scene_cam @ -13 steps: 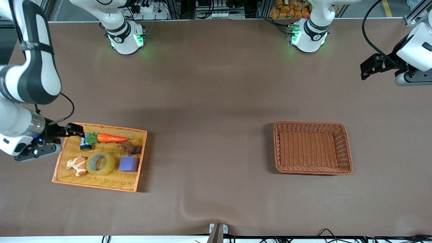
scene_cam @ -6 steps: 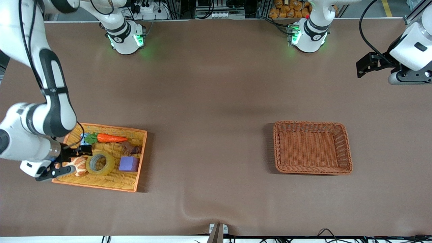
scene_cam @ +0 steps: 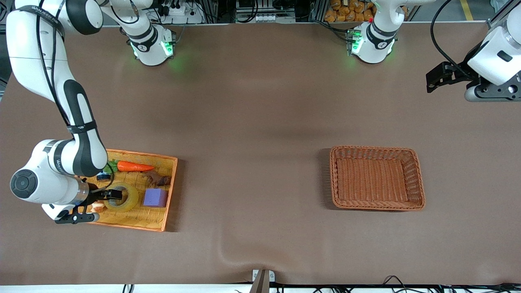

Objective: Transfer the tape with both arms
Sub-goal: 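Lower the right gripper into the tape roll and close on its rim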

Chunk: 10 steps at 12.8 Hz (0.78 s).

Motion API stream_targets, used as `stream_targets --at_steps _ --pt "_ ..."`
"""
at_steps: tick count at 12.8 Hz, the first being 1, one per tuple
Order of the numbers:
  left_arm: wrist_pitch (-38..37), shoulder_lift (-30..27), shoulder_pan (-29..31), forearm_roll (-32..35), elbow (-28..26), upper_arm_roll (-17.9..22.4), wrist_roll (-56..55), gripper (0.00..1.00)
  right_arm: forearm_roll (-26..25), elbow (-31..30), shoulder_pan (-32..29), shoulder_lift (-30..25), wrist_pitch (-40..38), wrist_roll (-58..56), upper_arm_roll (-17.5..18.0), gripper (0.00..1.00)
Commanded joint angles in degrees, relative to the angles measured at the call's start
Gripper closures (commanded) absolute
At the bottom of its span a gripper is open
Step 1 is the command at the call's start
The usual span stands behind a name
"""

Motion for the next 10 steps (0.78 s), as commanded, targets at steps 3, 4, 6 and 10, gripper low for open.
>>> stream_targets --at_steps 3,4,6,10 --pt "-1.8 -0.6 0.5 -2.7 0.3 -0.3 1.2 0.00 -0.3 0.1 -0.8 0.9 -1.2 3.5 0.2 0.00" --pt "-1.7 -0.5 0.5 -3.3 0.3 -0.3 1.3 0.00 -0.3 -0.3 -0.8 0.9 -1.2 3.5 0.2 0.00" --pt "-1.8 -0.5 0.5 -4.1 0.3 -0.2 1.3 0.00 -0.2 -1.2 -0.9 1.0 -1.2 3.3 0.2 0.17" --pt "-1.9 -0.1 0.3 -4.2 0.0 -0.3 1.3 0.00 -0.2 -1.4 -1.0 1.0 -1.2 3.5 0.2 1.00"
